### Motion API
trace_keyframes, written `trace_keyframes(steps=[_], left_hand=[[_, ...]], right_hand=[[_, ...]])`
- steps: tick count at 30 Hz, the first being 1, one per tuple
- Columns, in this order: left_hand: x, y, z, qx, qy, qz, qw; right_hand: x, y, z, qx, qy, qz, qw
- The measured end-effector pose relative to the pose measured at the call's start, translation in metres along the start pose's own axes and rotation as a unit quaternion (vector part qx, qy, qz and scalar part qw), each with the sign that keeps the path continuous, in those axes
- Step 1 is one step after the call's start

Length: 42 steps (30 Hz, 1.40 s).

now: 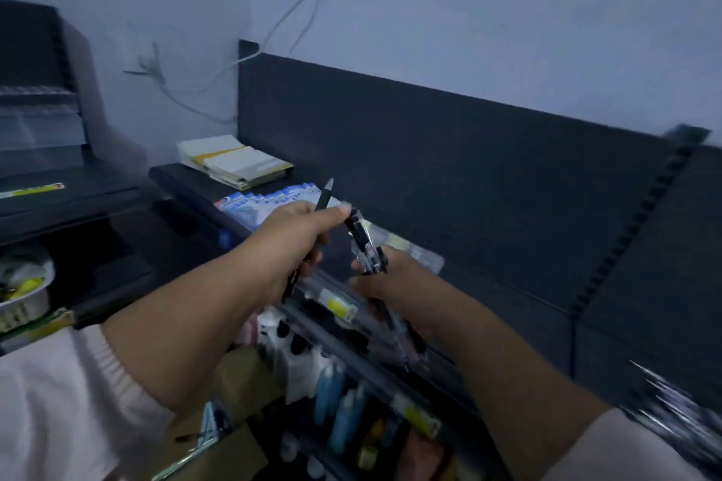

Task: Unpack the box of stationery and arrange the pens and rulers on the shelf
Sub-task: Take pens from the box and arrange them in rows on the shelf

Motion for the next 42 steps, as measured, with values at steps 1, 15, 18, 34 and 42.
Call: trace_keyframes(steps=[1, 15, 18, 34, 42], left_hand=[[-0.004, -0.021, 0.003, 0.009, -0.008, -0.023, 1.000], [-0.106, -0.329, -0.015, 0.073, 0.009, -0.247, 0.966], [-0.134, -0.387, -0.019, 0.078, 0.013, -0.272, 0.959], [-0.170, -0.570, -0.067, 0.042, 0.112, -0.350, 0.929], [-0.135, -0.627, -0.096, 0.082, 0.130, -0.418, 0.895]], right_hand=[[-0.016, 0.012, 0.004, -0.044, 0.000, 0.012, 0.999], [-0.321, 0.172, 0.110, -0.068, -0.110, 0.226, 0.966], [-0.386, 0.196, 0.130, -0.047, -0.123, 0.260, 0.957], [-0.565, 0.287, 0.237, 0.313, -0.127, 0.444, 0.830], [-0.563, 0.339, 0.275, 0.469, -0.073, 0.542, 0.693]])
Point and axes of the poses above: each hand's wrist, its own x-axis towards the middle knuckle, its own y-axis out of the back of the hand, z = x × y, the point moved 5 cm from there along x, towards the middle knuckle, and after that the axes turned 8 degrees about -z, right-handed, at the moved point
